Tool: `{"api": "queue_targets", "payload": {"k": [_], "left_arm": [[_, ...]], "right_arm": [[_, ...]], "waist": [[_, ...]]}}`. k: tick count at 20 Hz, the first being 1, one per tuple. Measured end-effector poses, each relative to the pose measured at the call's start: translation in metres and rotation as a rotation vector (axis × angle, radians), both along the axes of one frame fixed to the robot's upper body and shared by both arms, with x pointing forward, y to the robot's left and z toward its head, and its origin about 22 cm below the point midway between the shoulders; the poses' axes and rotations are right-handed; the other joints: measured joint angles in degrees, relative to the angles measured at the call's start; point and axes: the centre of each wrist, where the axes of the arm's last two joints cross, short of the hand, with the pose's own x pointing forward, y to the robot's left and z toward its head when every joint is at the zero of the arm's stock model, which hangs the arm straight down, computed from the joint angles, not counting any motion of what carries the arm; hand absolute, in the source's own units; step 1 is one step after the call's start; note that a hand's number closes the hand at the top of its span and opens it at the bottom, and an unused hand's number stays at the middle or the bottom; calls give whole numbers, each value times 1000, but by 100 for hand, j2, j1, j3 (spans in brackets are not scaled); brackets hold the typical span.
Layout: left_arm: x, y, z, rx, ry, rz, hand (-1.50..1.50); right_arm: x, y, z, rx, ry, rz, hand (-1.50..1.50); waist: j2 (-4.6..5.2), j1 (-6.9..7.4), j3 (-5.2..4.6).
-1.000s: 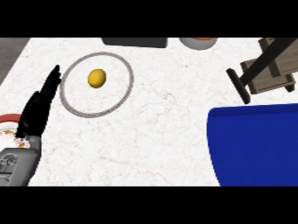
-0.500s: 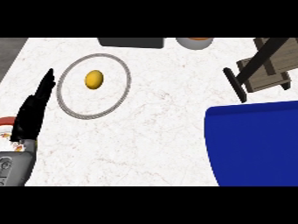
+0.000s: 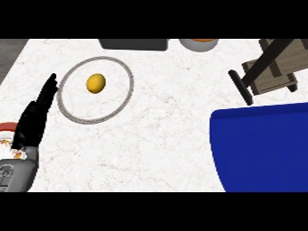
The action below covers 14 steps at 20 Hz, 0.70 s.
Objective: Pick the croissant from the tray and place it in the tiered basket
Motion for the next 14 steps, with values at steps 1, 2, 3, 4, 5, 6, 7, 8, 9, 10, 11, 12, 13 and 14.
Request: {"api": "queue_targets", "payload": {"k": [1,2,3,4,5,6,7,8,9,10,11,12,13,14], "left_arm": [[0,-2,0,0,1,-2,0],[-1,-1,1,1,1,0,0],[0,-1,2,1,3,3,0],[1,0,3,2,4,3,0],[1,-1,3,1,6,9,0],[0,1,3,3,5,13,0],[1,2,4,4,9,15,0],[1,4,4,1,10,20,0],[1,5,3,5,14,24,0],[0,6,3,7,19,27,0],[-2,8,1,9,21,32,0],[-3,10,0,12,25,41,0],[-6,12,-2,10,28,45,0],[-7,13,-3,9,29,50,0]], "right_arm": [[-1,1,4,-22,-22,-8,-150],[-3,2,8,-47,-43,-19,-150],[-4,5,12,-65,-61,-26,-150],[-5,8,17,-78,-82,-36,-150],[-8,8,24,-85,-105,-48,-150],[-11,9,32,-86,-131,-58,-150],[-13,14,37,-84,-150,-63,-150],[-16,15,42,-78,-172,-74,-150],[-20,18,50,-71,-198,-79,-150],[-22,21,54,-61,-220,-82,-150],[-25,24,56,-53,-241,-85,-150],[-28,28,61,-42,-261,-83,-150],[-30,33,61,-34,-272,-83,-150],[-32,41,61,-26,-286,-77,-150]], "waist": [[0,0,-1],[-4,1,-2],[-6,-7,-3],[-14,-18,-4],[-22,-38,-5],[-36,-55,-5],[-53,-87,-6],[-65,-114,-8],[-80,-140,-7],[-101,-175,-8],[-116,-196,-8],[-131,-236,-8],[-155,-260,-9],[-172,-288,-8]]}}
